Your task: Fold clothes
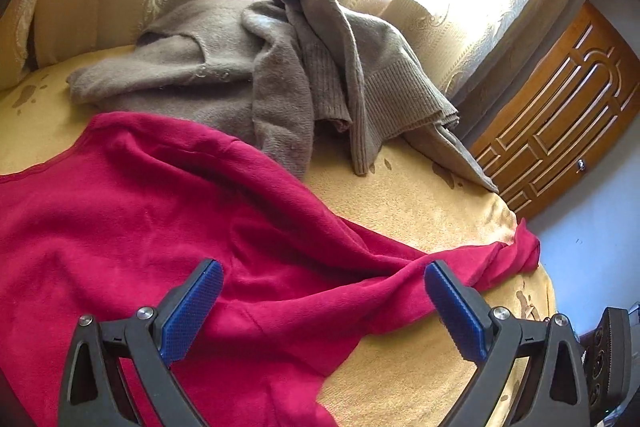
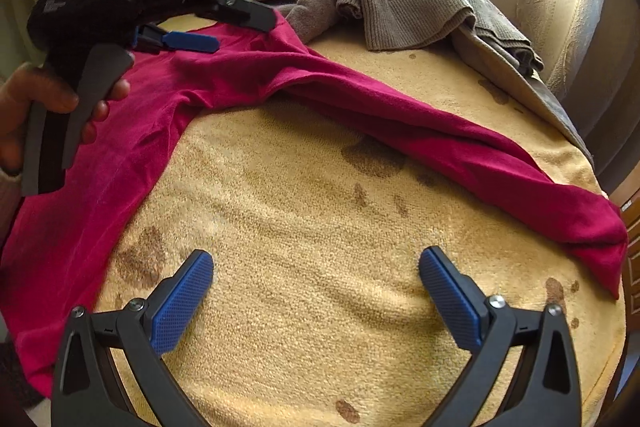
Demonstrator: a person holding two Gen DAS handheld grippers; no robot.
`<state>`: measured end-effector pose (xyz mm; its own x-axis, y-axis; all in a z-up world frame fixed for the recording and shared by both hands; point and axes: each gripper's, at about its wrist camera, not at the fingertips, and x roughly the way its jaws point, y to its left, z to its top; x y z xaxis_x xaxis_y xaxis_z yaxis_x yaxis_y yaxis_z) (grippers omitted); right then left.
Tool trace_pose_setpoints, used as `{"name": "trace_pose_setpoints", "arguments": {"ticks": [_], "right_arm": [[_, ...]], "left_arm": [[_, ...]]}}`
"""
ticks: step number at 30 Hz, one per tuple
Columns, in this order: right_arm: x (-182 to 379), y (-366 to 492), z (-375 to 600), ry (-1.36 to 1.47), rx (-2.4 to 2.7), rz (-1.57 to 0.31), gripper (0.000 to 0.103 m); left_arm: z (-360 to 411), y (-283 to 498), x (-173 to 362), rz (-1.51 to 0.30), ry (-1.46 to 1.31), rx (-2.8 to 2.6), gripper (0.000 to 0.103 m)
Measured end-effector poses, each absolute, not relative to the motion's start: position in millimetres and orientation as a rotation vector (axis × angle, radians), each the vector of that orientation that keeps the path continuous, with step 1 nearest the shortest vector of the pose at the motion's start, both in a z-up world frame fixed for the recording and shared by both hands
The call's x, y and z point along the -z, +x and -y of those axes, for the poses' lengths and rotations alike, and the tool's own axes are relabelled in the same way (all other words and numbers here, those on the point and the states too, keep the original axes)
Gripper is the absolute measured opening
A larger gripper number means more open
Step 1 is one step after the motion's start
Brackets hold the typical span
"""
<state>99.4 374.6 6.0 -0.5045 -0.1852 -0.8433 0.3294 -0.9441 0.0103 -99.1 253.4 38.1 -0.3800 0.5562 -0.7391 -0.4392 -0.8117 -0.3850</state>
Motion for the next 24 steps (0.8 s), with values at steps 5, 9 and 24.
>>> {"name": "trace_pose_setpoints", "arguments": {"ticks": [5,9,24], "right_arm": [[-32.8,110.8,-424.5,1.316,2.558,-0.042,0.103],[-72.5,113.5,-505.1,1.188,2.712,0.302,0.103],[-53.0,51.6,-632.8,1.372,2.920,0.307,0.071]], "left_arm": [[-258.3,-104.1,-34.2,0.163,-1.259,-2.165,0.103],[-259.9,-107.7,-29.4,0.176,-1.264,-2.148,0.103],[-282.8,-76.3,-29.7,0.182,-1.231,-1.923,0.103]]}}
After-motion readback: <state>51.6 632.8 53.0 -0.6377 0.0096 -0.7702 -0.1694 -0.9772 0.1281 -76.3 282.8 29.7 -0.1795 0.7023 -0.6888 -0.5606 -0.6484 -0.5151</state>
